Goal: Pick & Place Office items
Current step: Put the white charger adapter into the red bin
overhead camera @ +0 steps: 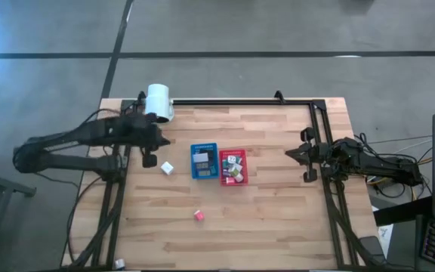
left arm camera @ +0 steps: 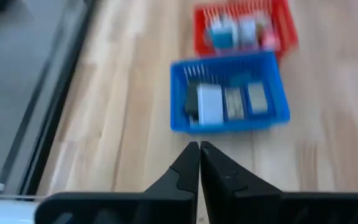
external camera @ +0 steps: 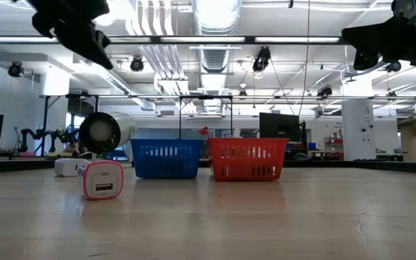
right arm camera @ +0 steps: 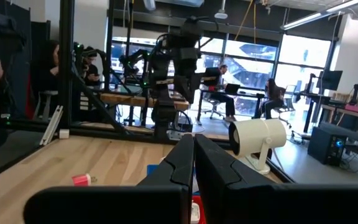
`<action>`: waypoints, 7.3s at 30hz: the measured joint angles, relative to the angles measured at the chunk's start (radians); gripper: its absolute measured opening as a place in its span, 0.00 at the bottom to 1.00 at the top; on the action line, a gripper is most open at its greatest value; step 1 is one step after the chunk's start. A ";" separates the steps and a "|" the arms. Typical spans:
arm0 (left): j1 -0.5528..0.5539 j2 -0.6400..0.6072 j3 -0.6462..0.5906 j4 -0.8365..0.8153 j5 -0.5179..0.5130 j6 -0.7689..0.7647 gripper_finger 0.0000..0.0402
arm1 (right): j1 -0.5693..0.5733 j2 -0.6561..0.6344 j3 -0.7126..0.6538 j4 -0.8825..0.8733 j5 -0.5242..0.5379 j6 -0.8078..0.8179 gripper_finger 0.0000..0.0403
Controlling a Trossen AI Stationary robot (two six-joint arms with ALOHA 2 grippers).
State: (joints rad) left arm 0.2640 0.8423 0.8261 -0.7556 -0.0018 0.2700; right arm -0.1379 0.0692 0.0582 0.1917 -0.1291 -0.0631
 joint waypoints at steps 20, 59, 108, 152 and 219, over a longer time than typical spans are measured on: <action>-0.023 0.495 0.149 -0.363 0.074 0.379 0.56 | 0.000 0.013 0.000 -0.003 -0.002 -0.015 0.02; -0.112 0.722 -0.076 -0.051 -0.010 0.452 0.70 | 0.000 0.013 0.000 -0.009 -0.002 -0.014 0.02; -0.125 -0.204 -0.415 0.763 0.268 -0.085 0.44 | 0.000 0.025 0.000 0.007 -0.001 -0.005 0.02; -0.109 -0.518 -0.787 1.007 0.068 -0.226 0.44 | 0.000 0.316 -0.023 0.209 0.001 -0.211 0.02; -0.109 0.648 0.091 1.332 0.467 -0.513 0.44 | 0.276 1.292 0.756 0.396 0.455 -1.273 0.70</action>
State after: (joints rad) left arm 0.1551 1.4907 0.9166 0.5767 0.4657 -0.2427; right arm 0.1379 1.3609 0.8139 0.5880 0.3258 -1.3359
